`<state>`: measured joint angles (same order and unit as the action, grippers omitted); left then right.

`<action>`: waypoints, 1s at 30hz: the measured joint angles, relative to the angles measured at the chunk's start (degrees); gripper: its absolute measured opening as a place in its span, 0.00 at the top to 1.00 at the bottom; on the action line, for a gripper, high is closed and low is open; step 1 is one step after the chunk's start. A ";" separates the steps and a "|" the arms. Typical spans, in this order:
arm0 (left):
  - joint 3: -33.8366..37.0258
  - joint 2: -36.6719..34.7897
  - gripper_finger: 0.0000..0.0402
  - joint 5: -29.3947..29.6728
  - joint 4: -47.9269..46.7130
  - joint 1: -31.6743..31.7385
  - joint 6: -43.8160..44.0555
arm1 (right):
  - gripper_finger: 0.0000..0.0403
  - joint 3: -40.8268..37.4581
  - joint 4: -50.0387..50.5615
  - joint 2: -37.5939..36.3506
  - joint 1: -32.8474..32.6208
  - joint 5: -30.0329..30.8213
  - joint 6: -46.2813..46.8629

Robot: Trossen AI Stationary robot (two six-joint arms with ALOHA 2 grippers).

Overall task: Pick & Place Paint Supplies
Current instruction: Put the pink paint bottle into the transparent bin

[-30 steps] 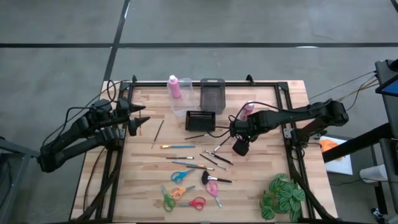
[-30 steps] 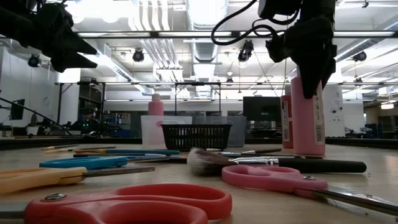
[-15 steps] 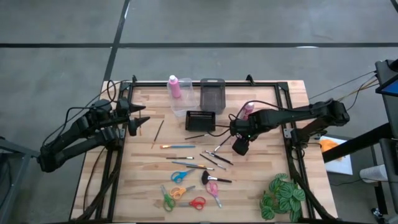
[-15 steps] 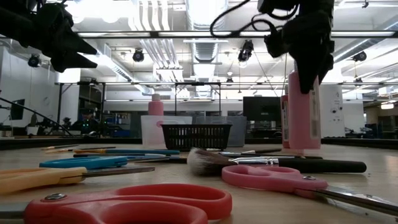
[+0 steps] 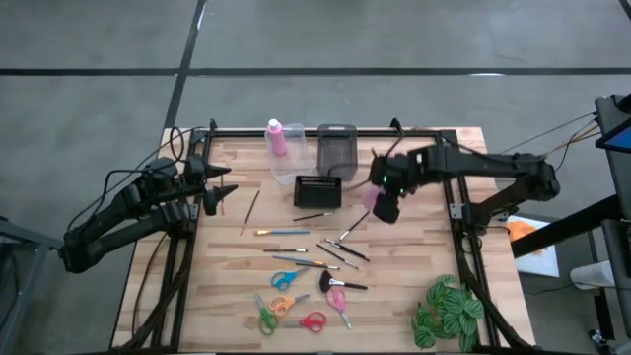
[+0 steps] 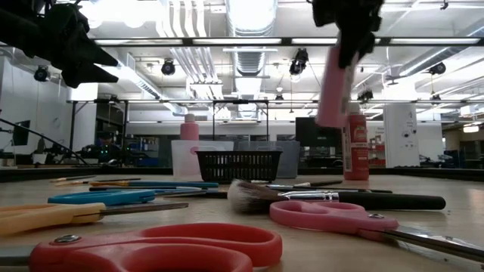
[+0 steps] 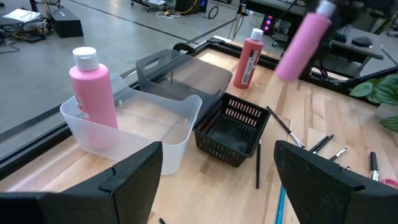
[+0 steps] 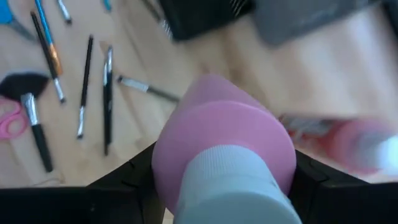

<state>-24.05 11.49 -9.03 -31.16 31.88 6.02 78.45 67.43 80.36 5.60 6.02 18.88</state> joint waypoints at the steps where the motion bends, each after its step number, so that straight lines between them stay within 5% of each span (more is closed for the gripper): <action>1: 0.00 0.00 0.23 0.00 0.00 0.00 0.00 | 0.49 0.95 -0.09 0.02 1.35 0.03 -2.60; 14: 0.00 0.00 0.23 -0.01 0.00 0.00 0.00 | 0.49 11.40 -7.08 6.50 16.22 -4.52 -32.25; 30: 0.00 0.00 0.23 0.00 0.00 0.00 0.00 | 0.49 43.45 -6.29 34.14 23.83 -9.31 -42.21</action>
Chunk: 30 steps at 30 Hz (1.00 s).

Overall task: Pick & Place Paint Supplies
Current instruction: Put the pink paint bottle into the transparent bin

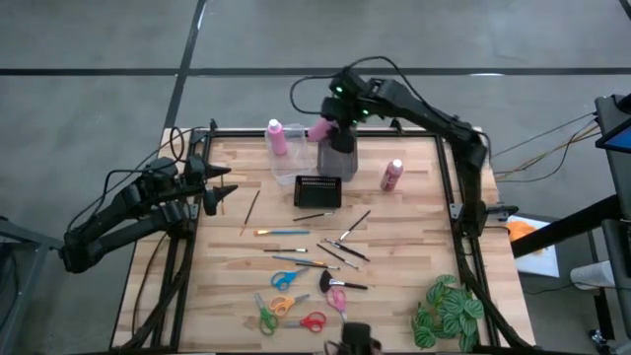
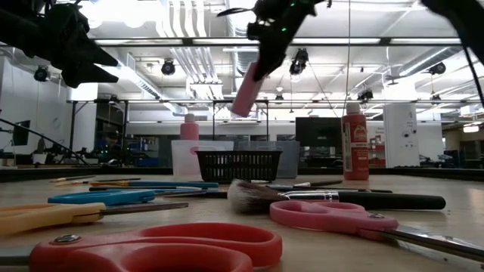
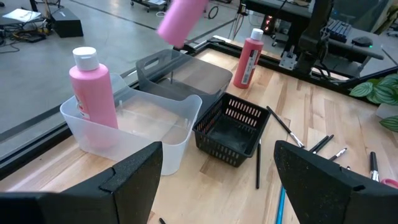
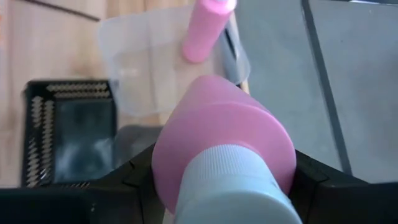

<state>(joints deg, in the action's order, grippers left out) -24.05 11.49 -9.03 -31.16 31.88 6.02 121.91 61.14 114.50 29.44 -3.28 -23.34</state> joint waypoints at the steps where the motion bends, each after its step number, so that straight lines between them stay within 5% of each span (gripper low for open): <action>1: 0.00 0.00 0.23 0.00 0.00 0.00 0.00 | 0.49 2.50 0.60 1.94 0.10 -0.13 -0.27; 6: 0.00 0.00 0.23 0.01 0.00 -0.01 0.00 | 0.49 13.27 2.23 10.29 0.57 -0.26 -1.38; 14: 0.00 -0.02 0.23 0.00 -0.04 -0.02 0.00 | 0.49 9.31 -3.84 10.54 1.66 -5.22 -1.32; 30: 0.00 -0.02 0.23 -0.01 -0.44 -0.02 0.00 | 0.49 8.79 -7.80 18.32 1.45 -5.73 0.69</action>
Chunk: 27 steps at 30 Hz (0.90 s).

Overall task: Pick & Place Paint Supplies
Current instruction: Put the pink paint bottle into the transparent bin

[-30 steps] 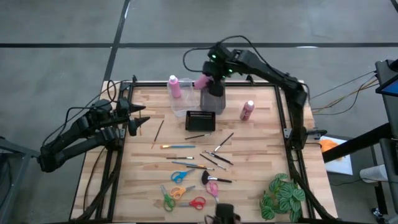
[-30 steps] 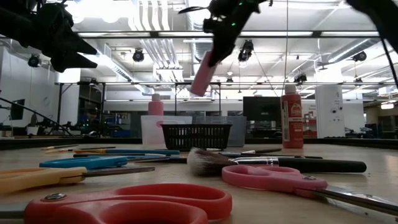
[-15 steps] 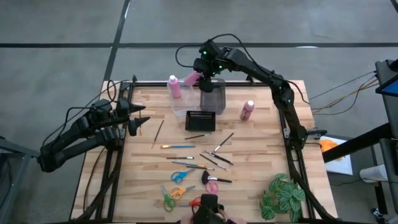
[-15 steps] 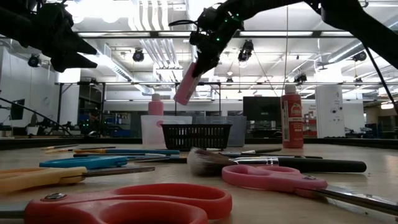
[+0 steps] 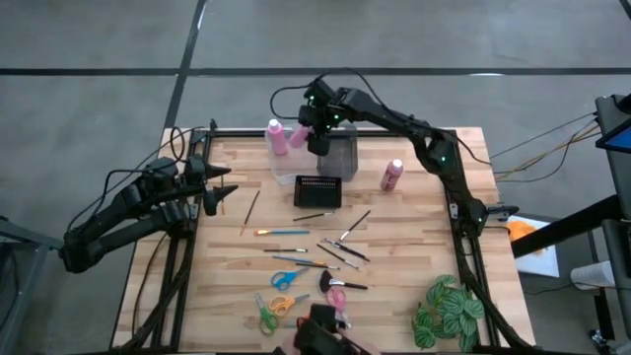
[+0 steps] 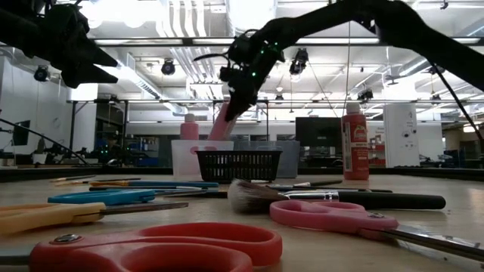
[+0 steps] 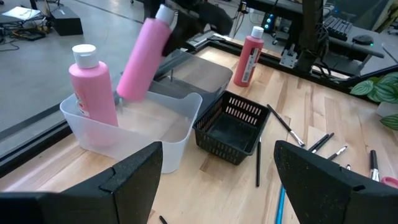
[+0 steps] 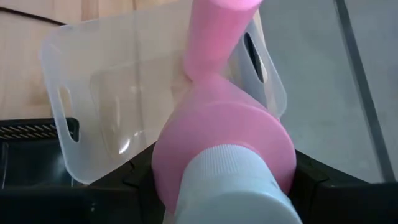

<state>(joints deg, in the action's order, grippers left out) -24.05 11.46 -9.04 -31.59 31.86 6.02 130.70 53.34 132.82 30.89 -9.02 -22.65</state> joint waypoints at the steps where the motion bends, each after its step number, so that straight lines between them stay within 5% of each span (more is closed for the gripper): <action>1: 0.00 0.00 0.23 0.02 0.00 0.02 0.00 | 0.49 0.01 -0.38 0.35 -0.01 0.09 0.01; 17: 0.00 0.00 0.23 0.00 -0.02 0.00 0.00 | 0.48 -0.25 -2.69 4.05 0.09 2.91 0.17; 27: 0.00 0.00 0.23 0.01 -0.02 0.02 0.00 | 0.26 -0.24 -2.97 3.84 0.14 3.15 -0.27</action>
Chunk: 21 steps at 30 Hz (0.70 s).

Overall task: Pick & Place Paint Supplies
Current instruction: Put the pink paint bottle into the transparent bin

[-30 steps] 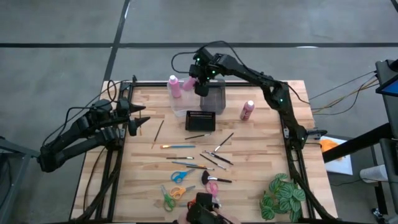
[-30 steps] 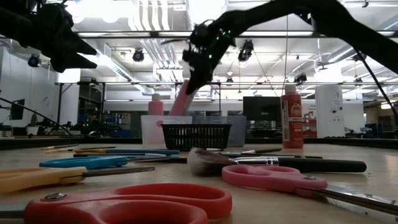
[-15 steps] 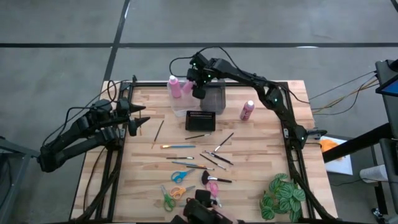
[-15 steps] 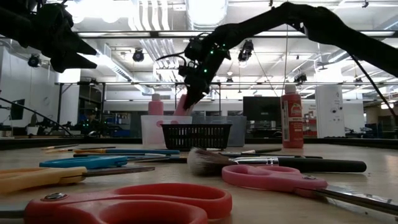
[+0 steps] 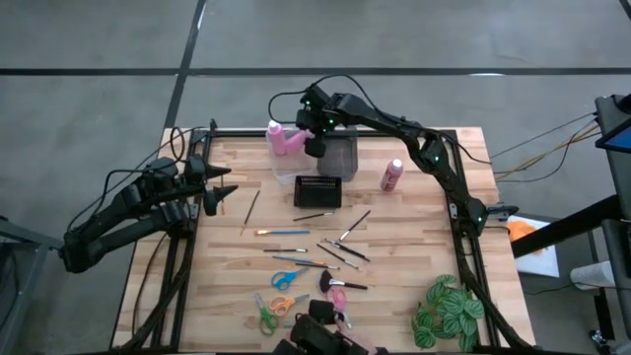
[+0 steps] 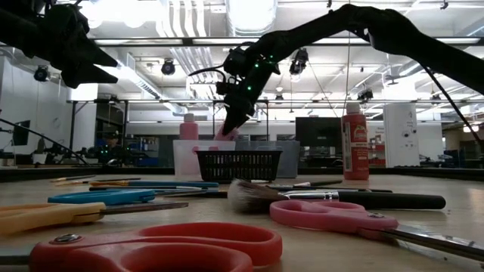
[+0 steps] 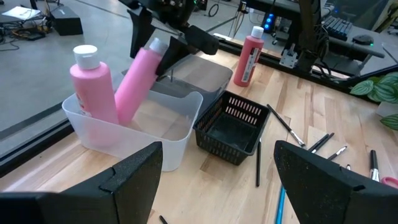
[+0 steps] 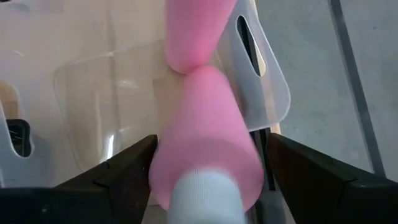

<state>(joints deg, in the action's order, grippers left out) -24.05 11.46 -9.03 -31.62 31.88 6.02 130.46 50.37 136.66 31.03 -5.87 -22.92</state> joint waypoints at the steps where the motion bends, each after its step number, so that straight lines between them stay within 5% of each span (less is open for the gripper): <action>1: 0.00 0.00 0.23 0.01 0.00 -0.02 0.00 | 0.25 -0.03 0.00 0.00 0.00 0.00 -0.04; 21: 0.00 0.00 0.23 0.00 0.00 -0.01 0.00 | 0.24 4.38 2.06 -0.76 0.02 1.70 -1.17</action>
<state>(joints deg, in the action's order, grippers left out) -24.05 11.46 -9.03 -31.62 31.86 6.02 134.84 52.43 135.90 31.05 -4.17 -24.09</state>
